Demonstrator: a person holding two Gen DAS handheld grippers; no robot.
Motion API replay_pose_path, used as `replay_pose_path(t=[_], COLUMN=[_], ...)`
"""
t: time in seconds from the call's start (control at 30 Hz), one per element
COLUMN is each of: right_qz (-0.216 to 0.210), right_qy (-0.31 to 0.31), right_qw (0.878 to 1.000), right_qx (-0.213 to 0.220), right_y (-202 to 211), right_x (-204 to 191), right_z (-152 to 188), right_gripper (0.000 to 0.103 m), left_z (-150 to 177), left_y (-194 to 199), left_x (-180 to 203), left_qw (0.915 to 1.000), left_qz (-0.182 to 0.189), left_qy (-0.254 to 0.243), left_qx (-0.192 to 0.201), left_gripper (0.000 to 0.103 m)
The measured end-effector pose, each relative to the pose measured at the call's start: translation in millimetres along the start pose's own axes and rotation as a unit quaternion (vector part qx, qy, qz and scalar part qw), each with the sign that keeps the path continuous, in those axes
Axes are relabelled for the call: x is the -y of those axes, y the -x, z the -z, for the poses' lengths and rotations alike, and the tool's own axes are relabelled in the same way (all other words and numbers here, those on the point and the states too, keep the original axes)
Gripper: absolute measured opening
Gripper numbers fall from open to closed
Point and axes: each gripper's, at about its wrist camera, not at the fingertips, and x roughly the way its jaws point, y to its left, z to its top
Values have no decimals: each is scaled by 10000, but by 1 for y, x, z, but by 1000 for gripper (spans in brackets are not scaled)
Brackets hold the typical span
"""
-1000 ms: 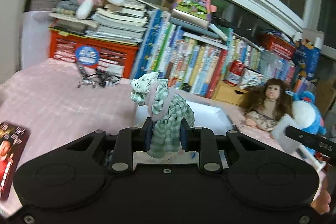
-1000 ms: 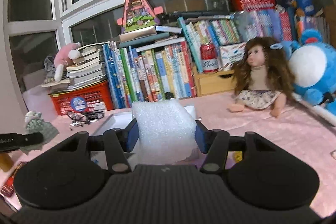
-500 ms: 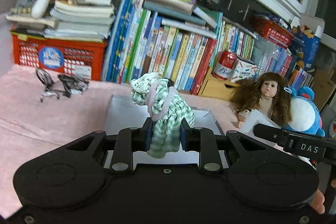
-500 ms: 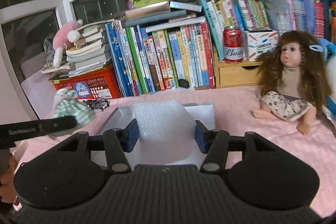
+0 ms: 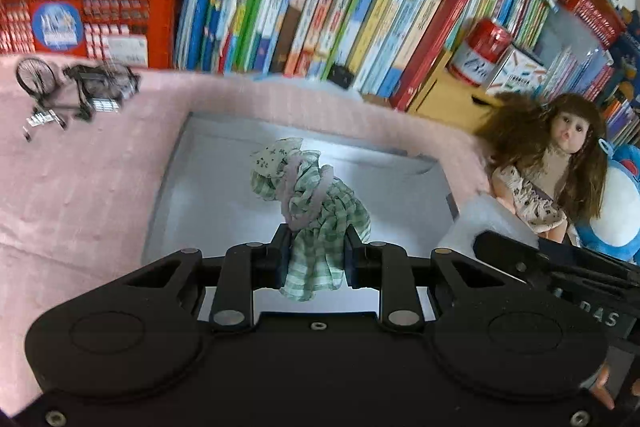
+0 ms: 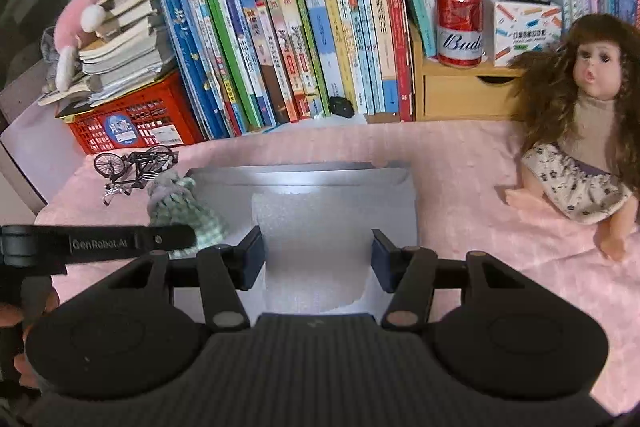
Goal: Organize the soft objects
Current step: 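Carry the gingham pouch and foam block over the grey tray with both grippers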
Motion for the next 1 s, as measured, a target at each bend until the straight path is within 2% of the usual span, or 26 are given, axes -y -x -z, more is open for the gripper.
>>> replay_pose_path(t=[0.13,0.4,0.8,1.0], right_qz=[45,76,273,201], right_qy=[-204,-294,0,-7], right_qw=[9992,9969,9950,9951], right_qx=[-342,-720,-962,-964], right_y=[-26,-57,-79,-83], right_x=[4,12,4,4], right_z=[-5,-6,1,2], right_gripper=[59,59,59,62], left_z=[-4,-10,-7,-5], left_y=[-24,-49,-72,-79], left_x=[-1,-14,-19,-20], left_qw=[9991,9970,9933,9923], left_qz=[60,-126,-264,-290], left_qy=[198,271,307,330], left_qx=[-377,-719,-1086,-1158], left_gripper=[24,24,25,27])
